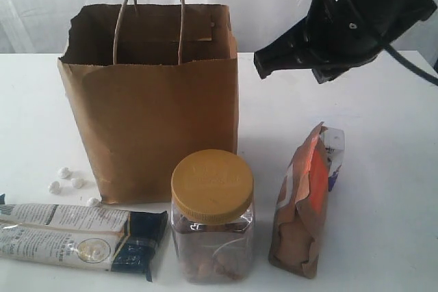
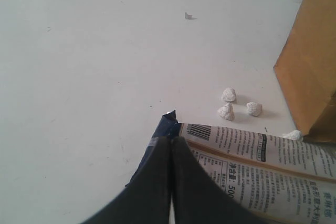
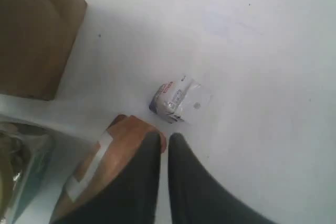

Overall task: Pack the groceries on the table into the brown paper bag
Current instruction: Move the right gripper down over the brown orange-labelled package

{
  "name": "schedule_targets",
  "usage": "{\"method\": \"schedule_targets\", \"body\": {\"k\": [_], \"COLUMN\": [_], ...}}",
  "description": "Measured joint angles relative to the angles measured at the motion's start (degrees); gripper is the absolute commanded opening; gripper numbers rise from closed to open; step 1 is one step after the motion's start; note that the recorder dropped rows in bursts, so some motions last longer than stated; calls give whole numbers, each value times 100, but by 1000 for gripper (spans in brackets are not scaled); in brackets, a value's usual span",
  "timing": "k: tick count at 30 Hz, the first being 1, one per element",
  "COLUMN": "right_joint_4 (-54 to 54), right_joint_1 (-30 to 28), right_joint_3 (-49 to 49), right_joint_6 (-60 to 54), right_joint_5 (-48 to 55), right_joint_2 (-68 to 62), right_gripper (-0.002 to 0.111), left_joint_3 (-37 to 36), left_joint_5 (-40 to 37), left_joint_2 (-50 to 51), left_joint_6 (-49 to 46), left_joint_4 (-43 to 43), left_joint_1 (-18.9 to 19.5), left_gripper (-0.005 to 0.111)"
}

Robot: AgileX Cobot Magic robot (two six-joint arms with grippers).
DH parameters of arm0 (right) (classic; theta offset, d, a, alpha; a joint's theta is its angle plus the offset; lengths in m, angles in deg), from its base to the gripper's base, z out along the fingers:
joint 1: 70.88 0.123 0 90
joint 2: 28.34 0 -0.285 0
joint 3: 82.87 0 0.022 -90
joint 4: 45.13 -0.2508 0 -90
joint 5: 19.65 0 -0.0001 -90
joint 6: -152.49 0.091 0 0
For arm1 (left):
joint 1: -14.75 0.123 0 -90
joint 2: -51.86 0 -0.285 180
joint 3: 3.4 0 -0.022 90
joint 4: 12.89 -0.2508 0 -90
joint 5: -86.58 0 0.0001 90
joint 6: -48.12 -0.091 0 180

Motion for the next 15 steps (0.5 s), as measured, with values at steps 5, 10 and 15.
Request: {"method": "schedule_targets", "body": {"k": [5,10,15], "right_joint_4": [-202,-276,-180], "right_joint_1": [0,9,9], "right_joint_3": [0,-64,-316], "right_joint_6": [1025,1637,1370], "right_joint_5": [10,10,10], "right_joint_2": [-87,-121,-121], "right_gripper": [27,27,27], "left_joint_3": [0,0,0], "left_joint_5": [0,0,0], "left_joint_2": [0,0,0], "left_joint_6": [0,0,0], "left_joint_4": [0,3,3], "left_joint_1": [0,0,0], "left_gripper": [0,0,0]}}
